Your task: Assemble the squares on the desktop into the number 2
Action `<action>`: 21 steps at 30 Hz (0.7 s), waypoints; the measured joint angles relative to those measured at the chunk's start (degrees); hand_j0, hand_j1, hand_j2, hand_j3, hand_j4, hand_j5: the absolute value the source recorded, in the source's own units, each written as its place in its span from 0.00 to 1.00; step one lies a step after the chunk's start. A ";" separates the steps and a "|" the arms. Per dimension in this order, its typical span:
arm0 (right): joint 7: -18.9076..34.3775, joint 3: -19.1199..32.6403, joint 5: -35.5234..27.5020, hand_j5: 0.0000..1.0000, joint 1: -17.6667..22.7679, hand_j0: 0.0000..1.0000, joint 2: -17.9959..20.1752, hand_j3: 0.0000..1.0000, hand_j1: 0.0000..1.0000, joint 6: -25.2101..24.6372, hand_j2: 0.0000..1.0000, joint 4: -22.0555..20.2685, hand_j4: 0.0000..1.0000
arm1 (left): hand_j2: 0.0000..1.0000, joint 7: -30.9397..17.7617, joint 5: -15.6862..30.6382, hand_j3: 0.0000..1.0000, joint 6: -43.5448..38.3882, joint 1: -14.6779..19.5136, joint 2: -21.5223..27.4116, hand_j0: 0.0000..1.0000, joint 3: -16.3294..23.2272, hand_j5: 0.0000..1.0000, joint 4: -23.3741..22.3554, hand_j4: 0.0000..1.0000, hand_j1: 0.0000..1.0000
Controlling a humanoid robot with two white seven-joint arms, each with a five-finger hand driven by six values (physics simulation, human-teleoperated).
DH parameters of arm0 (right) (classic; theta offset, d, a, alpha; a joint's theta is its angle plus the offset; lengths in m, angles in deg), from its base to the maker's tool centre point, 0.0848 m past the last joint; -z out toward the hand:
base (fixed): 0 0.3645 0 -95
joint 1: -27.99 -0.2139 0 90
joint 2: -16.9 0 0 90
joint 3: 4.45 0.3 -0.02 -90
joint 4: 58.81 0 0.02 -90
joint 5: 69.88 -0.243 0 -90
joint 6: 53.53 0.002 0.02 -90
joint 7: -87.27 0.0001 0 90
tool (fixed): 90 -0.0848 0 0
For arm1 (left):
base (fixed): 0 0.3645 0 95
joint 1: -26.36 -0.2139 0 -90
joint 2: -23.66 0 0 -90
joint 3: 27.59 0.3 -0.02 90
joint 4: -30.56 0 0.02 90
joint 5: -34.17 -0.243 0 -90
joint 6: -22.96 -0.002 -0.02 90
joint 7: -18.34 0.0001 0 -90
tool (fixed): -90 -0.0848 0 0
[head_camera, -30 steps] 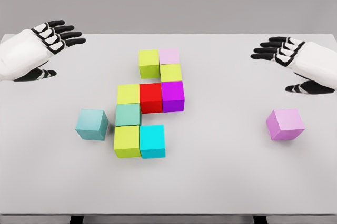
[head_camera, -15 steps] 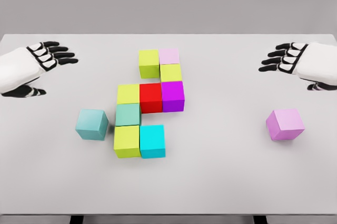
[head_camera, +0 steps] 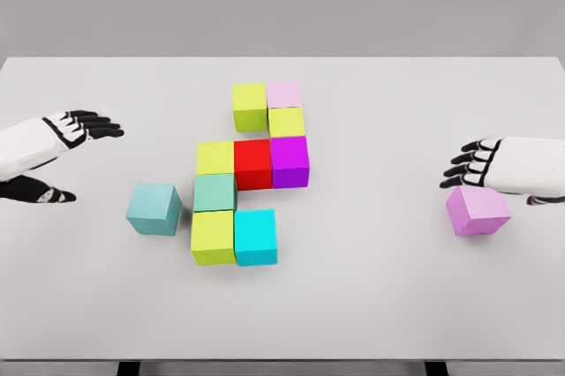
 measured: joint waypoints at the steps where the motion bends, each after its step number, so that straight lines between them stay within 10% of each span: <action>1: 0.11 -0.12 0.60 1.00 0.09 1.00 -0.41 1.00 1.00 0.00 1.00 0.00 1.00 | 1.00 0.01 0.41 1.00 0.00 0.00 0.24 1.00 0.48 1.00 0.16 1.00 1.00; 21: 2.85 -1.54 11.15 1.00 0.18 1.00 -4.90 1.00 1.00 -0.01 1.00 0.11 1.00 | 1.00 -6.63 -4.39 1.00 0.02 0.44 -0.69 1.00 1.96 1.00 2.22 1.00 1.00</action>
